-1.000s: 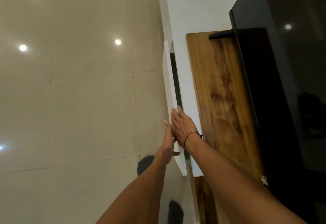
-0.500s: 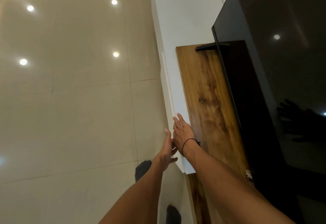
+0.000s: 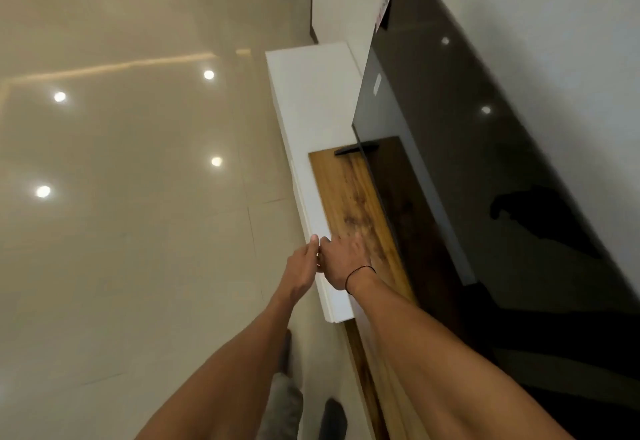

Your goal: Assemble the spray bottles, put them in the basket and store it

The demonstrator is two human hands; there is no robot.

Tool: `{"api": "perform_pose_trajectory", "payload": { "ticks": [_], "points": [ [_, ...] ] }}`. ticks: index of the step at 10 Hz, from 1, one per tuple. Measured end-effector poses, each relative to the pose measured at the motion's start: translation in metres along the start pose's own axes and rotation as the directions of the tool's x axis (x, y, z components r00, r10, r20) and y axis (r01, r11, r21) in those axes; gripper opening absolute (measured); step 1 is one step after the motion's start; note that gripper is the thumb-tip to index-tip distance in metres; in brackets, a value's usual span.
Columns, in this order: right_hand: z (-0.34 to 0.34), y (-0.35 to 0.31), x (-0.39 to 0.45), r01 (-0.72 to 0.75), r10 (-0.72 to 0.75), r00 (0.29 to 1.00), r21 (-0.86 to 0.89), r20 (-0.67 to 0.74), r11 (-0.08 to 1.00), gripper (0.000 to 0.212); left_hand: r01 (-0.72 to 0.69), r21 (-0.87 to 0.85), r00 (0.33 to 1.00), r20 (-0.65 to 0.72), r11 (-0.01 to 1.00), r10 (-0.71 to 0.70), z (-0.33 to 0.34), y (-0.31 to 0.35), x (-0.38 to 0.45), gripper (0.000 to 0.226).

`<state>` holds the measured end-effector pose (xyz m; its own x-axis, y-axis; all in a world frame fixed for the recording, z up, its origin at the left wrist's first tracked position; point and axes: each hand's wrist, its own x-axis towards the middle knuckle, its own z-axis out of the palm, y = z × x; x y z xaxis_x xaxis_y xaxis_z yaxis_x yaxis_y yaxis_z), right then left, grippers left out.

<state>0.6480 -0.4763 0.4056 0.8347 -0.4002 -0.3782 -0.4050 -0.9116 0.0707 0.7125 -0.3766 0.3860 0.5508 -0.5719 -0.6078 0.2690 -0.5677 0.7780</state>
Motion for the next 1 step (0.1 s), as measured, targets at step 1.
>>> {"api": "perform_pose_trajectory", "payload": {
  "ticks": [1],
  "points": [
    [-0.0523,0.0104,-0.0263,-0.024,0.029,0.995,0.058,-0.098,0.998,0.022,-0.087,0.041,0.994,-0.070,0.995,0.090,-0.0146,0.0391,-0.0390,0.052]
  ]
}}
